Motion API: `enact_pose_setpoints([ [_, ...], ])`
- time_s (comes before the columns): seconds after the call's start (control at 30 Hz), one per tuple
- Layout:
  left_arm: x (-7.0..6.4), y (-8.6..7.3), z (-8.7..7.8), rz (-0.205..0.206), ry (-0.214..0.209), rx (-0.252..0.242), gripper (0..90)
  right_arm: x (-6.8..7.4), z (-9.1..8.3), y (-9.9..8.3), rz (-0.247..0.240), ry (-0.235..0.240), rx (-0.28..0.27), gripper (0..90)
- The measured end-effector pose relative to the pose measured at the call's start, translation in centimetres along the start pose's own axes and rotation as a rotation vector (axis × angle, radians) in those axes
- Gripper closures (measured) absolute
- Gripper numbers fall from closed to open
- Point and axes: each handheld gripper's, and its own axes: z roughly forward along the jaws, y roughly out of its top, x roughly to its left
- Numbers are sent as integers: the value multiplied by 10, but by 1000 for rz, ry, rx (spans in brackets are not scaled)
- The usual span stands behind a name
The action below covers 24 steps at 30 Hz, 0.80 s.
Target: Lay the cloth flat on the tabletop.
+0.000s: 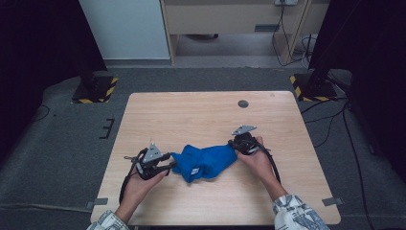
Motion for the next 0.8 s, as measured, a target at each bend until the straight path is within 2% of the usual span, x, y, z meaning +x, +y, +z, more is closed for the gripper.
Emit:
enact_pose_setpoints([
  [0.23,-7,4,0,2,-31,-36,547,-2,-1,-2,2,0,0,886],
  [0.4,-13,7,8,21,-62,-30,489,-1,-2,-5,5,-2,-3,885],
  [0.57,-16,7,16,45,-78,-16,475,-2,-4,-8,7,3,-6,884],
  [0.67,-15,7,23,49,-88,4,484,-3,-4,-11,9,2,-10,884],
  [0.8,-14,9,31,59,-95,29,556,-3,-7,-12,16,4,-20,885],
])
